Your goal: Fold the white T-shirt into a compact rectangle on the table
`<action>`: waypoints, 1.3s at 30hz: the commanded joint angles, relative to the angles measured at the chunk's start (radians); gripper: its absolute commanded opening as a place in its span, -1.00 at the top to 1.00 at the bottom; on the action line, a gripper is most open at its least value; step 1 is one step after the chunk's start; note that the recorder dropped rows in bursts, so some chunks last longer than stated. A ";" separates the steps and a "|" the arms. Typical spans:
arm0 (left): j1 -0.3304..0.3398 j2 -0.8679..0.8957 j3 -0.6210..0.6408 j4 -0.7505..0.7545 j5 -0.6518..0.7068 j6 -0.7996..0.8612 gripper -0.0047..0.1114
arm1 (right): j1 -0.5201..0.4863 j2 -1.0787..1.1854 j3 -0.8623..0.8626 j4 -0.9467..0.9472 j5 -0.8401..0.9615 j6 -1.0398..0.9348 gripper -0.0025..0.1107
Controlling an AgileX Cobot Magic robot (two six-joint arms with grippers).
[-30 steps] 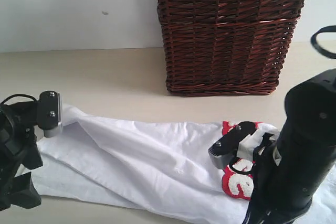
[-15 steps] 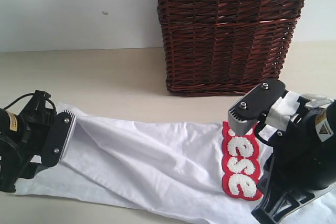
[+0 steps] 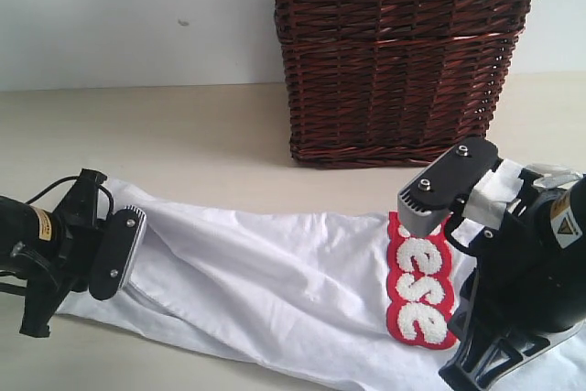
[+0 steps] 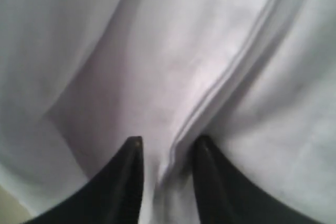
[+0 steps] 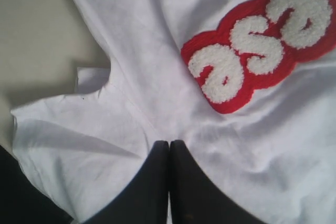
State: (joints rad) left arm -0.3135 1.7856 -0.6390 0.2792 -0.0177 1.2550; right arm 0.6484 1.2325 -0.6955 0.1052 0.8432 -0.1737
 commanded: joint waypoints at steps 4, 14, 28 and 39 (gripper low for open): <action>0.002 0.001 0.004 0.005 0.114 -0.001 0.80 | -0.003 -0.010 -0.001 0.002 0.003 -0.007 0.96; 0.002 -0.078 0.004 0.000 0.127 -0.005 0.76 | -0.003 -0.010 -0.001 0.002 0.007 -0.007 0.96; 0.002 -0.153 0.004 0.000 0.234 -0.022 0.68 | -0.003 -0.010 -0.001 0.002 0.021 -0.007 0.96; 0.002 -0.075 0.004 0.000 0.123 -0.022 0.42 | -0.003 -0.010 -0.001 0.002 0.021 -0.007 0.96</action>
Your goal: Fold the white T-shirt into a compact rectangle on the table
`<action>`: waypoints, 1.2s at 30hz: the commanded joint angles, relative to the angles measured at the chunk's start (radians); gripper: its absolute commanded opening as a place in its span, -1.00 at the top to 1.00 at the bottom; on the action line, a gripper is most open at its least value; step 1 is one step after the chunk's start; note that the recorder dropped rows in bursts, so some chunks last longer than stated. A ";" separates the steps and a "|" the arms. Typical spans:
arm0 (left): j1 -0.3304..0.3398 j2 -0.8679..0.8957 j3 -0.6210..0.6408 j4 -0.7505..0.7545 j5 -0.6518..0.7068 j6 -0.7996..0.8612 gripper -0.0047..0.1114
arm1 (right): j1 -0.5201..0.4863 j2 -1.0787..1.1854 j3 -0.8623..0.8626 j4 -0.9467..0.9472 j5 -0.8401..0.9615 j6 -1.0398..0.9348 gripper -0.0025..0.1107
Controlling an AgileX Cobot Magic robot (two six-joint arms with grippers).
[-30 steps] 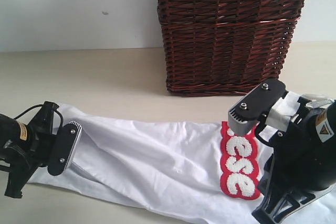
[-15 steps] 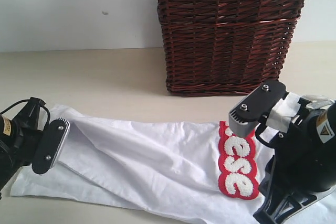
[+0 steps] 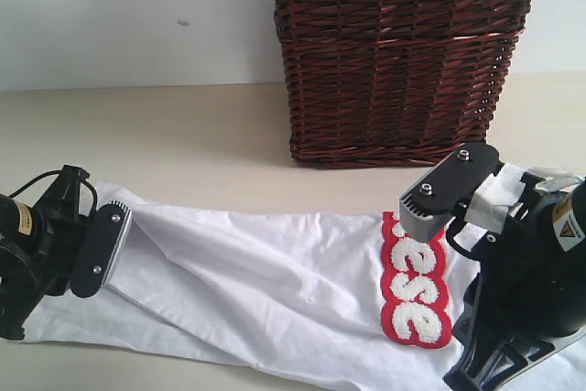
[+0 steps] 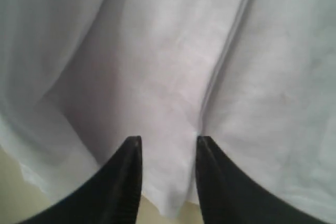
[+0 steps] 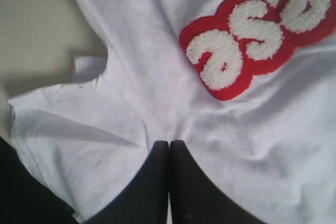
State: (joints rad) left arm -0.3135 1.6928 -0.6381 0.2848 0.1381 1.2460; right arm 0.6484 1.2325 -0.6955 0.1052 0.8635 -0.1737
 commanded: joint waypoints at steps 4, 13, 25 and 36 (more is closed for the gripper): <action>0.002 0.036 0.003 -0.005 -0.028 -0.013 0.40 | -0.003 -0.010 -0.001 0.002 0.001 -0.007 0.96; 0.002 0.048 0.003 -0.005 -0.061 -0.013 0.18 | -0.003 -0.010 -0.001 0.002 0.001 -0.007 0.96; 0.002 0.099 0.003 -0.005 -0.071 -0.013 0.44 | -0.003 -0.010 -0.001 0.002 0.001 -0.007 0.96; 0.002 0.062 0.003 -0.005 -0.012 -0.013 0.92 | -0.003 -0.010 -0.001 0.002 0.001 -0.005 0.96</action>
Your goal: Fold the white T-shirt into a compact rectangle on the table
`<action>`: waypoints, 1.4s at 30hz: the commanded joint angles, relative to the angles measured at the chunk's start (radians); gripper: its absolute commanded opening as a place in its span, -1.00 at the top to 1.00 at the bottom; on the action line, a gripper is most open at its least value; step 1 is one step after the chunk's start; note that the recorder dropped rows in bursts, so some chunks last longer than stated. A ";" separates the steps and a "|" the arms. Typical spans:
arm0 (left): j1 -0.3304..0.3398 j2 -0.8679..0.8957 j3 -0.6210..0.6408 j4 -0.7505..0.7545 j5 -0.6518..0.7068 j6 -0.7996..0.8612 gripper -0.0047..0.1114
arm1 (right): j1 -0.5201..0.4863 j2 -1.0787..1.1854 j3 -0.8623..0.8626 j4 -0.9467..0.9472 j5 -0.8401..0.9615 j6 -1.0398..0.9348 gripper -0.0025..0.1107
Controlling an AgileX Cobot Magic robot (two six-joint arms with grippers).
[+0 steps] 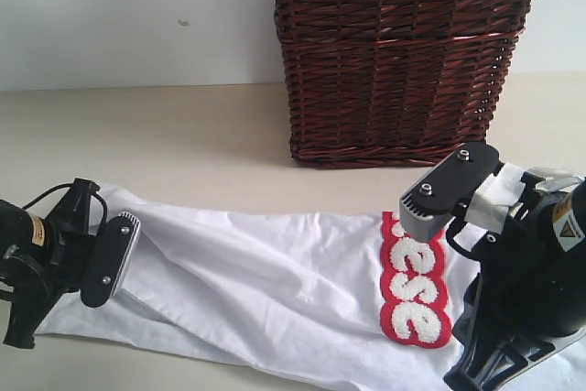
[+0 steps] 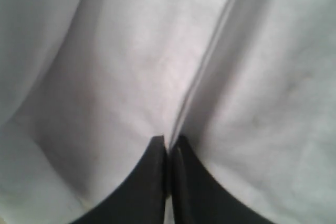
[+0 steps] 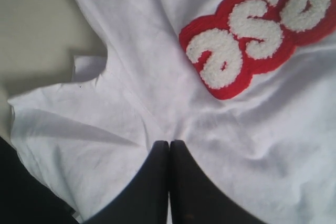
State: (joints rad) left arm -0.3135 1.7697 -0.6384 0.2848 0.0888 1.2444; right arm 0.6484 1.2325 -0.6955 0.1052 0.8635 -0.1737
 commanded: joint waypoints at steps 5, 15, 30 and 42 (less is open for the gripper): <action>0.002 -0.043 0.003 -0.005 0.049 -0.011 0.92 | -0.003 -0.010 -0.001 0.002 0.001 -0.005 0.96; 0.002 -0.148 0.003 -0.005 0.148 -0.011 0.92 | -0.003 -0.010 -0.001 0.002 0.001 -0.005 0.96; 0.002 -0.261 0.003 -0.007 0.225 -0.013 0.92 | -0.003 -0.010 -0.001 0.002 0.005 -0.005 0.96; 0.002 -0.152 0.003 -0.035 0.180 -0.031 0.22 | -0.003 -0.010 -0.001 0.002 0.005 -0.005 0.96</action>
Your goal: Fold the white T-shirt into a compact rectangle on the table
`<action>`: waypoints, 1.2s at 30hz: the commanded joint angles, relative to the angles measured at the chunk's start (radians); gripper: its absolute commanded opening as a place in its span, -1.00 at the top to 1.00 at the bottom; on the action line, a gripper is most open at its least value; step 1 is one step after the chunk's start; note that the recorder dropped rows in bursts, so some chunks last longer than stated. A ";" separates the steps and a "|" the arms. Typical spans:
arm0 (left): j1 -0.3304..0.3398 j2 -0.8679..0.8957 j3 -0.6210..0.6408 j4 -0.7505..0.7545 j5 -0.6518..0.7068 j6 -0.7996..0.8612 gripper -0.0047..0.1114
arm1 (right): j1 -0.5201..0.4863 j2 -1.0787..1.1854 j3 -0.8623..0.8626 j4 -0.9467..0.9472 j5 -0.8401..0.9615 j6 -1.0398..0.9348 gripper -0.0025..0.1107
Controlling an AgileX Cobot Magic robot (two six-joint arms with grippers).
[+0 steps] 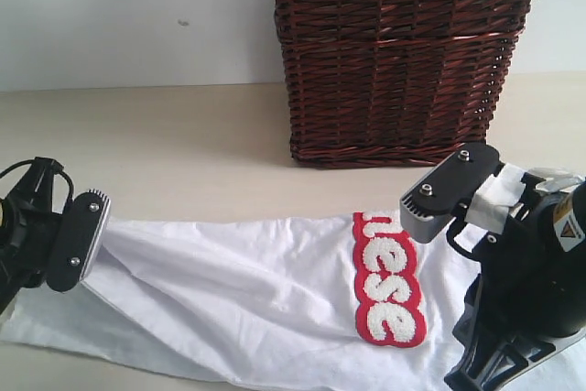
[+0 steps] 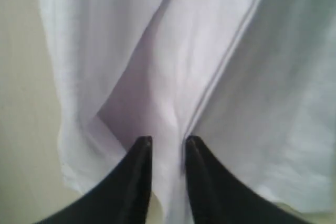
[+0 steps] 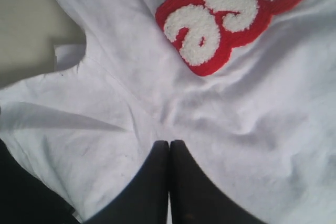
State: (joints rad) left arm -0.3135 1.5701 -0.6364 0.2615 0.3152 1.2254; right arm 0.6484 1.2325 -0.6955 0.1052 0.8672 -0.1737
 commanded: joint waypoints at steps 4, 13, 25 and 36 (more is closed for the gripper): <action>0.002 0.090 0.001 -0.012 -0.087 -0.011 0.12 | -0.003 -0.010 -0.001 0.002 0.001 -0.005 0.96; 0.002 0.104 0.001 -0.012 -0.057 -0.011 0.59 | -0.003 -0.010 -0.001 0.002 0.001 -0.005 0.96; -0.027 0.089 0.001 -0.007 0.060 -0.026 0.92 | -0.003 -0.010 -0.001 0.002 0.010 -0.005 0.96; -0.069 -0.047 -0.075 0.057 0.376 -0.159 0.92 | -0.003 -0.010 -0.001 0.002 0.016 -0.005 0.96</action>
State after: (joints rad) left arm -0.3722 1.5587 -0.7059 0.3318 0.6328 1.0794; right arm 0.6484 1.2325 -0.6955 0.1052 0.8829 -0.1737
